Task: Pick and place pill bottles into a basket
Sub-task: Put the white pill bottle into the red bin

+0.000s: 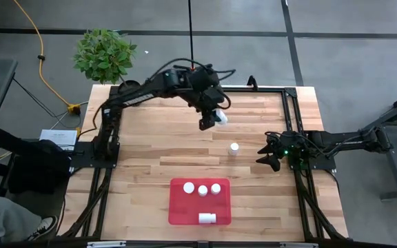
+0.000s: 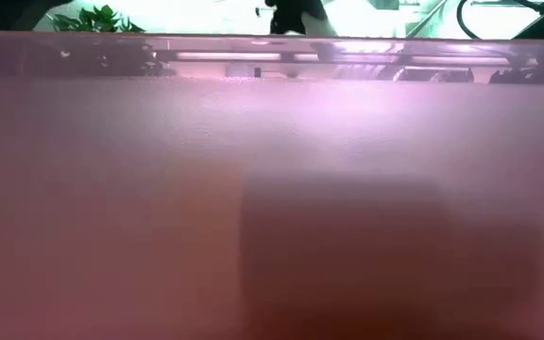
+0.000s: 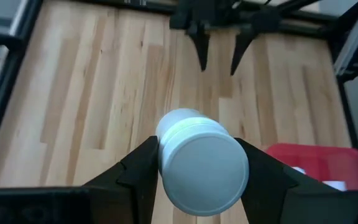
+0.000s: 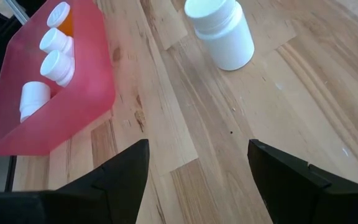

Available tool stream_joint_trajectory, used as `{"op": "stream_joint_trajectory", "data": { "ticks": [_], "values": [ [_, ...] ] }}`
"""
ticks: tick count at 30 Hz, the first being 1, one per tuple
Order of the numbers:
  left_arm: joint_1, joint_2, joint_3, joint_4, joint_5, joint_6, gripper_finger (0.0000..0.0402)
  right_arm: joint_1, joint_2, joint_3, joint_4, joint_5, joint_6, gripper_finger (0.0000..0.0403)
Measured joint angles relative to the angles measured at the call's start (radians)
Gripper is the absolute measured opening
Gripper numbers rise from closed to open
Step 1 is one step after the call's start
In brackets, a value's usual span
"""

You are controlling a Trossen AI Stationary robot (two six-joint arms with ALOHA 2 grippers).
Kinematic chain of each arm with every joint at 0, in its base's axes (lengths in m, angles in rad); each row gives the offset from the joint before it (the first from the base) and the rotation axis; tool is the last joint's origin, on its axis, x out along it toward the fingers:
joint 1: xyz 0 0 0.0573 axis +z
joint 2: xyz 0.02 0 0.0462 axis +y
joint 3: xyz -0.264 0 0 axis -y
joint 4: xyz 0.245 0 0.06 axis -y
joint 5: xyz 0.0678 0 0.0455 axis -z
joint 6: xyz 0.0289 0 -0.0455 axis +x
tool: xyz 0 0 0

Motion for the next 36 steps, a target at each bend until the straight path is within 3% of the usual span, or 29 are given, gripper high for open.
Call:
{"op": "stream_joint_trajectory", "data": {
  "ticks": [7,17,31,36],
  "values": [
    [-0.006,-0.099,0.0,-0.003,0.086,-0.017,0.021,0.0,0.0,0.0,0.0,0.0,0.001,0.0263],
    [-0.036,-0.174,0.0,0.0,0.365,-0.064,0.021,0.0,0.0,0.0,-0.001,0.032,0.02,0.0263],
    [-0.258,-0.183,-0.016,-0.018,0.389,-0.081,0.021,0.0,0.0,0.0,0.003,0.034,0.053,0.0263],
    [-0.357,-0.178,-0.016,-0.023,0.323,-0.096,0.021,0.0,0.0,0.0,0.004,0.034,0.053,0.0263]
  ]
}}
